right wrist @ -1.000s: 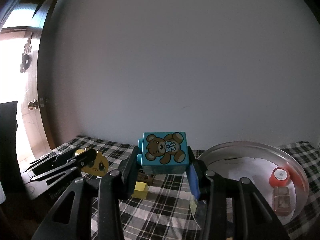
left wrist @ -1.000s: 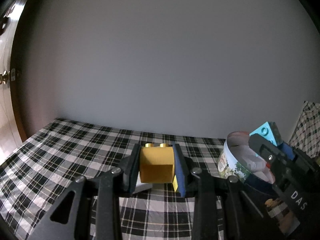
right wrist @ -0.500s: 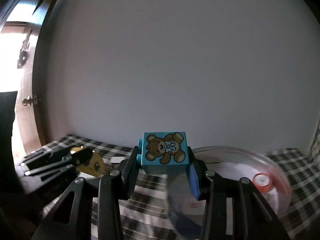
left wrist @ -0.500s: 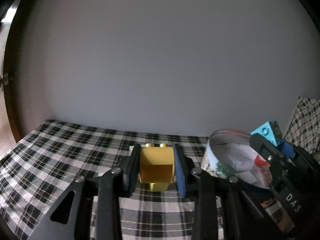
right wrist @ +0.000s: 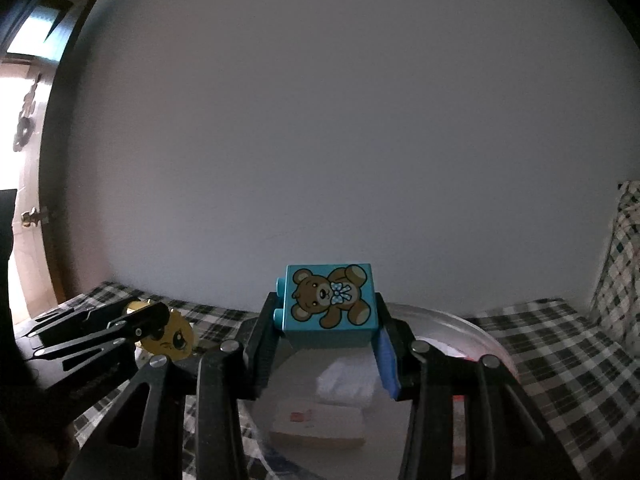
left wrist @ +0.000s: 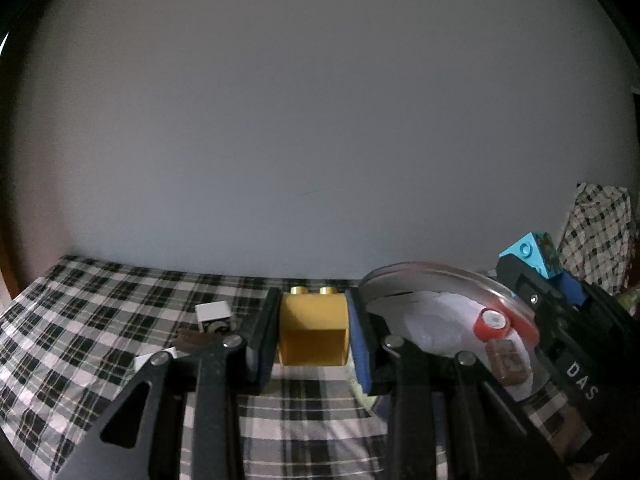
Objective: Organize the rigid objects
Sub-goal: 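Carry the yellow brick with the left tool over the tin while the right tool carries the teddy block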
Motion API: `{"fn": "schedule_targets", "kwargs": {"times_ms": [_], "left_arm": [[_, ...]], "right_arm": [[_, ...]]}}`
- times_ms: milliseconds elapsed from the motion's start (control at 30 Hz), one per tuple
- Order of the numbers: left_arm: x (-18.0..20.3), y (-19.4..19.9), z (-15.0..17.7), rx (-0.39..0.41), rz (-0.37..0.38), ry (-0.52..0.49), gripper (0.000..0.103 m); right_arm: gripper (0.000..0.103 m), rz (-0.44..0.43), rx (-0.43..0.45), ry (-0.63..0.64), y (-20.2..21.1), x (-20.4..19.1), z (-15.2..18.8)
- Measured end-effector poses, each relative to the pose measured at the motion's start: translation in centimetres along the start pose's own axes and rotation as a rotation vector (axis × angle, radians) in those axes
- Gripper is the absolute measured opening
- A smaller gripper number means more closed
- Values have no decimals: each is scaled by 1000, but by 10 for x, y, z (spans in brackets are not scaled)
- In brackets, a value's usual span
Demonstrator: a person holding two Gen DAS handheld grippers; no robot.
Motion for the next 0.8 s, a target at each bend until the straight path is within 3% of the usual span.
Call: {"fn": "schedule_targets", "kwargs": {"times_ms": [800], "left_arm": [[81, -27, -15, -3, 120, -51, 31]], "right_arm": [[46, 171, 1, -98, -18, 90, -10]]}}
Point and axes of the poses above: each gripper's, at about its wrist camera, not at the fingertips, and y roughly against the way its jaws point, x to its right, z to its underside, the point moved 3 cm from there along -y, roughly the way its jaws point, and after that the axes turned 7 degrees about -x, right-handed, at the moved point
